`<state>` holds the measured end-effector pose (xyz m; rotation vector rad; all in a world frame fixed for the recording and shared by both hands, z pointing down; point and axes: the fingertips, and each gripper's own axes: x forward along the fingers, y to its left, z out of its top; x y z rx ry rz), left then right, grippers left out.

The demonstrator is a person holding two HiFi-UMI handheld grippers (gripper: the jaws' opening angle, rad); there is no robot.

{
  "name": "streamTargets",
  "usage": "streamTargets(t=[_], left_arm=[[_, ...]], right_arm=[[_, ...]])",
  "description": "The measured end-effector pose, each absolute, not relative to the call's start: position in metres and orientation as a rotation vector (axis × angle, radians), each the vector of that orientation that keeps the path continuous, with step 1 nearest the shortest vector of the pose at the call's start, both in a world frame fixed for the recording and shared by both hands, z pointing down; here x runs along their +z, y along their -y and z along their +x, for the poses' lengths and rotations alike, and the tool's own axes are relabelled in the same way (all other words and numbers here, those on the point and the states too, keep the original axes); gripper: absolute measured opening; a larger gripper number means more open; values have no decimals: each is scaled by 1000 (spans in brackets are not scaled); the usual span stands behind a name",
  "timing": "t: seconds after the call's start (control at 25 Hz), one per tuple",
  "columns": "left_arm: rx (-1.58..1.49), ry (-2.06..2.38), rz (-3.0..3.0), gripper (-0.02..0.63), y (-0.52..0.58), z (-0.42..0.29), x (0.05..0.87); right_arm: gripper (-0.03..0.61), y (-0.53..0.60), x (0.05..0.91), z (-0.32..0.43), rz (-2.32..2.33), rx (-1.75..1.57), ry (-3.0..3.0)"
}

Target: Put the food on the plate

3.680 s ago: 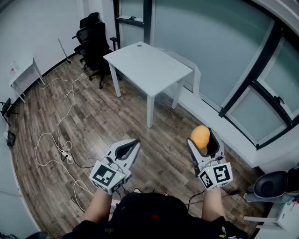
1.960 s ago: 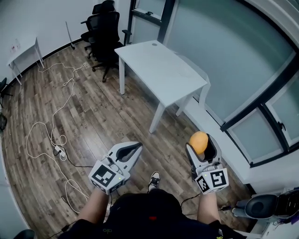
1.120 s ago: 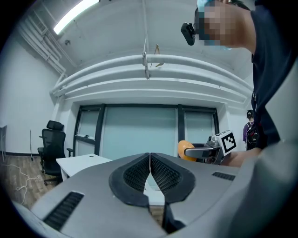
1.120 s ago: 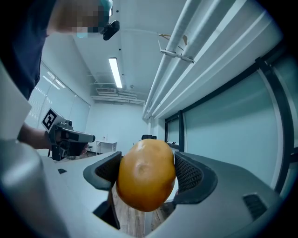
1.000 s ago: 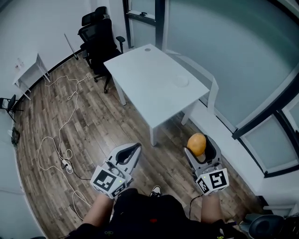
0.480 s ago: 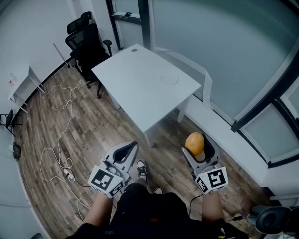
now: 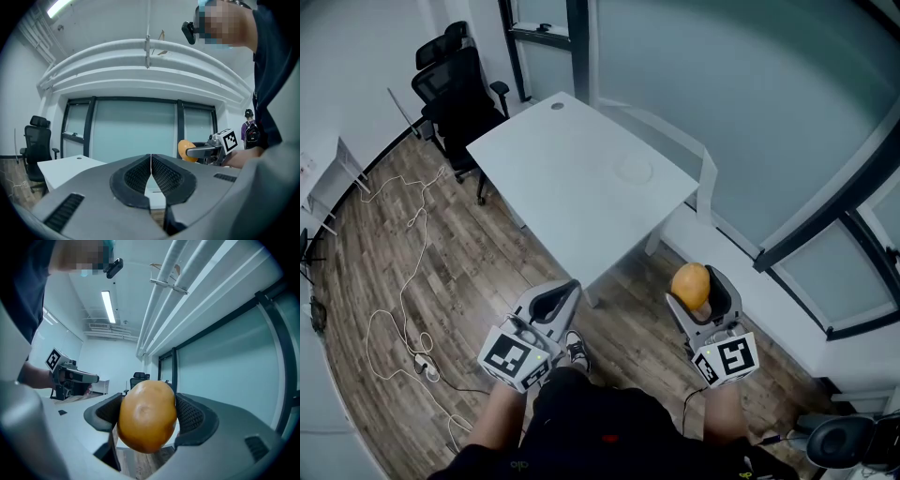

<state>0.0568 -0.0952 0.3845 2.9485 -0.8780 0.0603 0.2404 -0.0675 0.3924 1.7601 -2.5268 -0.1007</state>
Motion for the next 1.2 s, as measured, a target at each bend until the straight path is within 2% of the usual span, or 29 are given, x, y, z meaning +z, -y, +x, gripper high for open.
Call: streamTargets(t=[0.64, 1.2], left_arm=[[12, 798, 2942, 23, 302, -15, 381], [107, 926, 2862, 23, 394, 18, 408]], right_arm=[[365, 277, 376, 161, 1752, -124, 2458], [365, 396, 439, 237, 1744, 79, 2393]])
